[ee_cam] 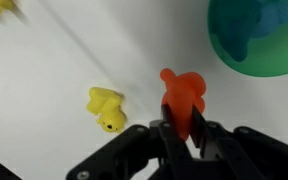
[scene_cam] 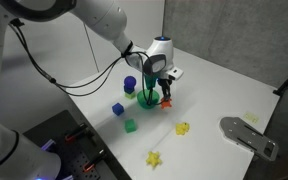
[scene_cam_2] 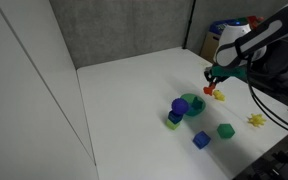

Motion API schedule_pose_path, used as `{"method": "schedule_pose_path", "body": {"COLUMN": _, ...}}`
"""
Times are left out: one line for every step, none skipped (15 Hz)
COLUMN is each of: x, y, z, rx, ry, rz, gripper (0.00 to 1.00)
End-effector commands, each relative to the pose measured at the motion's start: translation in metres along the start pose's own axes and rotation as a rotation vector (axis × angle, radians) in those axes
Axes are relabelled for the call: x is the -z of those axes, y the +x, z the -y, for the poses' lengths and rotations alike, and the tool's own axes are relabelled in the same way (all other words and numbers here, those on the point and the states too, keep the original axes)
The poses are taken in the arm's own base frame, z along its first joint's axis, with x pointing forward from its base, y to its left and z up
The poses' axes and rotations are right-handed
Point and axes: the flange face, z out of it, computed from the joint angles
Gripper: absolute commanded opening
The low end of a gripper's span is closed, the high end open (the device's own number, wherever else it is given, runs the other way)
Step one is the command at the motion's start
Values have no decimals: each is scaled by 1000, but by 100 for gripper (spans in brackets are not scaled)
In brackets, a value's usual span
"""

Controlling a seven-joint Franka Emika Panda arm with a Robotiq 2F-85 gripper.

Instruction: Put the orange plastic toy in the green bowl

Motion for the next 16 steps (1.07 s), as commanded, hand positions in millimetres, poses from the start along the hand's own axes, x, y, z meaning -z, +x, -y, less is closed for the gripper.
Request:
{"method": "schedule_pose_path", "body": {"x": 28, "y": -17, "z": 28, "rx": 20, "ry": 5, "rz": -53, "gripper": 6}}
{"method": "schedule_pose_path", "body": {"x": 33, "y": -21, "z": 37, "rx": 29, "ry": 4, "rz": -64, "gripper": 4}}
{"method": "schedule_pose_path", "body": {"x": 38, "y": -27, "z": 46, "rx": 40, "ry": 5, "rz": -69, "gripper": 5}}
{"method": "schedule_pose_path", "body": {"x": 42, "y": -32, "z": 54, "rx": 51, "ry": 9, "rz": -75, "gripper": 5}}
{"method": "schedule_pose_path", "body": {"x": 44, "y": -38, "z": 61, "rx": 60, "ry": 15, "rz": -80, "gripper": 5}}
{"method": "schedule_pose_path", "body": {"x": 46, "y": -44, "z": 67, "rx": 72, "ry": 21, "rz": -85, "gripper": 3}}
{"method": "schedule_pose_path", "body": {"x": 48, "y": -48, "z": 73, "rx": 84, "ry": 31, "rz": -88, "gripper": 5}}
{"method": "schedule_pose_path", "body": {"x": 49, "y": -52, "z": 79, "rx": 95, "ry": 43, "rz": -80, "gripper": 5}}
{"method": "schedule_pose_path", "body": {"x": 49, "y": -56, "z": 83, "rx": 103, "ry": 56, "rz": -73, "gripper": 4}}
{"method": "schedule_pose_path", "body": {"x": 48, "y": -61, "z": 87, "rx": 113, "ry": 71, "rz": -67, "gripper": 5}}
{"method": "schedule_pose_path", "body": {"x": 46, "y": -65, "z": 90, "rx": 123, "ry": 79, "rz": -61, "gripper": 5}}
{"method": "schedule_pose_path", "body": {"x": 45, "y": -68, "z": 93, "rx": 129, "ry": 88, "rz": -54, "gripper": 5}}
{"method": "schedule_pose_path", "body": {"x": 43, "y": -71, "z": 94, "rx": 134, "ry": 98, "rz": -42, "gripper": 5}}
{"method": "schedule_pose_path", "body": {"x": 41, "y": -73, "z": 95, "rx": 138, "ry": 110, "rz": -24, "gripper": 5}}
{"method": "schedule_pose_path", "body": {"x": 38, "y": -74, "z": 94, "rx": 137, "ry": 119, "rz": -2, "gripper": 4}}
{"method": "schedule_pose_path", "body": {"x": 36, "y": -75, "z": 93, "rx": 135, "ry": 128, "rz": 15, "gripper": 5}}
